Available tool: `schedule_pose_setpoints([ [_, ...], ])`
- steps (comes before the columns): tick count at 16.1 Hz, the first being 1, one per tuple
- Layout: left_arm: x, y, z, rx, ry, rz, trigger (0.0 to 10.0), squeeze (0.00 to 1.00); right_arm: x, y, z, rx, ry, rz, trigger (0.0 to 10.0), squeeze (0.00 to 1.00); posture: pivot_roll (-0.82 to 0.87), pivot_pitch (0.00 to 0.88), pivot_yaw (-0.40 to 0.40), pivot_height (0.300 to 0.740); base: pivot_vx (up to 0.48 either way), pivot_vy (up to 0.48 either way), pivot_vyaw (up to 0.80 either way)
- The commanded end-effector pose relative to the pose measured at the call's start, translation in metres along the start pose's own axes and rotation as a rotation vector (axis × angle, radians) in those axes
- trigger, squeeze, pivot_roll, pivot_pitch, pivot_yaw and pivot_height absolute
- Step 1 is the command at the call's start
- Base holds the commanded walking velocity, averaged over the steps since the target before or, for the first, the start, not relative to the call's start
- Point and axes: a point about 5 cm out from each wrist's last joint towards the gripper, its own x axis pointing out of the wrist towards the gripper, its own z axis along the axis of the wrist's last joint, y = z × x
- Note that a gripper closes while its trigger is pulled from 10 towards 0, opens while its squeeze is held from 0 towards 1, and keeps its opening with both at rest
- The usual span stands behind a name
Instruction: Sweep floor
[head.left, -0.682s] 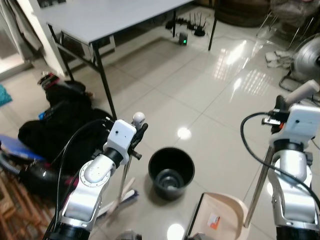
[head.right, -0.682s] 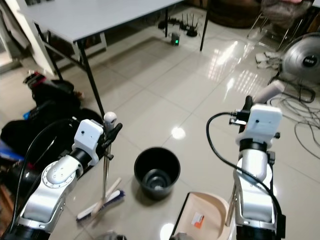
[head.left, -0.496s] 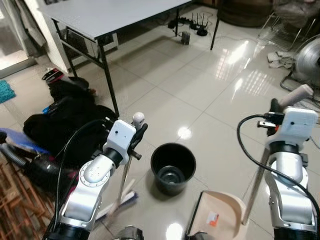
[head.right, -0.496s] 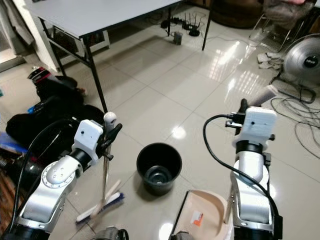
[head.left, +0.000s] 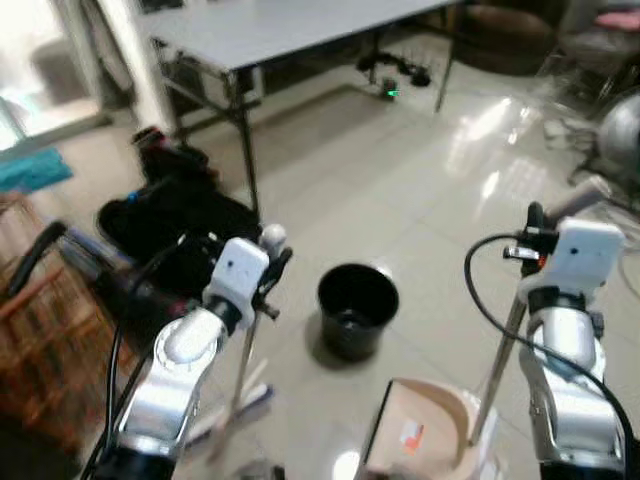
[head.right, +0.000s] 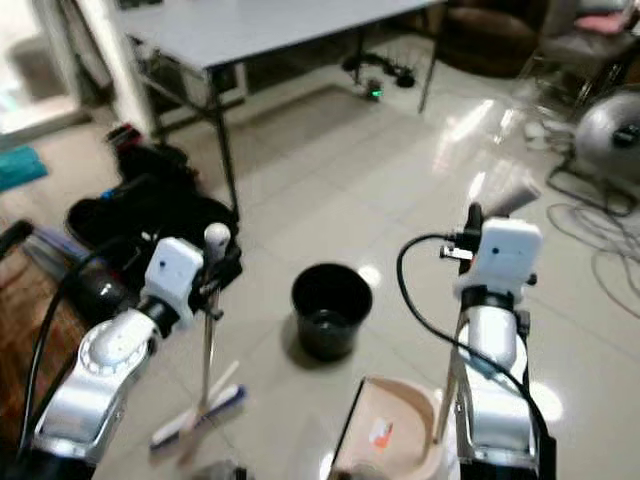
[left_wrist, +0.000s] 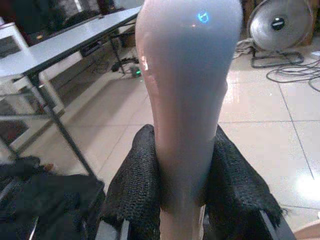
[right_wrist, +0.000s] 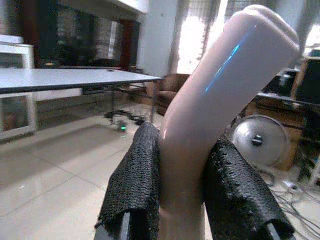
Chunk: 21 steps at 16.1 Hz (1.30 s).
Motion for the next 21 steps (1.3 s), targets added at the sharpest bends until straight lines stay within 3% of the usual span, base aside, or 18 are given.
schedule_pose_setpoints([
  [1,0.003,0.002,0.008,0.026,-0.030,-0.004,10.0,0.00,-0.002,0.007,-0.001,0.007,0.016,0.025,10.0,0.00,-0.03,0.009,0.018,0.740,-0.304,0.000,0.00],
  [5,0.003,0.005,0.009,0.036,-0.026,0.010,10.0,0.00,-0.006,0.020,-0.004,0.085,0.051,0.035,10.0,0.00,-0.02,0.005,0.017,0.740,-0.217,0.000,0.00],
  [11,0.003,0.013,0.007,0.023,-0.024,0.083,10.0,0.00,-0.009,0.022,-0.007,0.129,0.094,0.028,10.0,0.00,-0.01,0.002,0.016,0.740,0.000,0.000,-0.80],
  [21,0.003,0.015,0.009,-0.021,-0.043,0.133,10.0,0.00,-0.012,0.016,-0.006,0.067,0.084,0.012,10.0,0.00,-0.01,0.000,-0.021,0.740,0.000,0.000,-0.80],
])
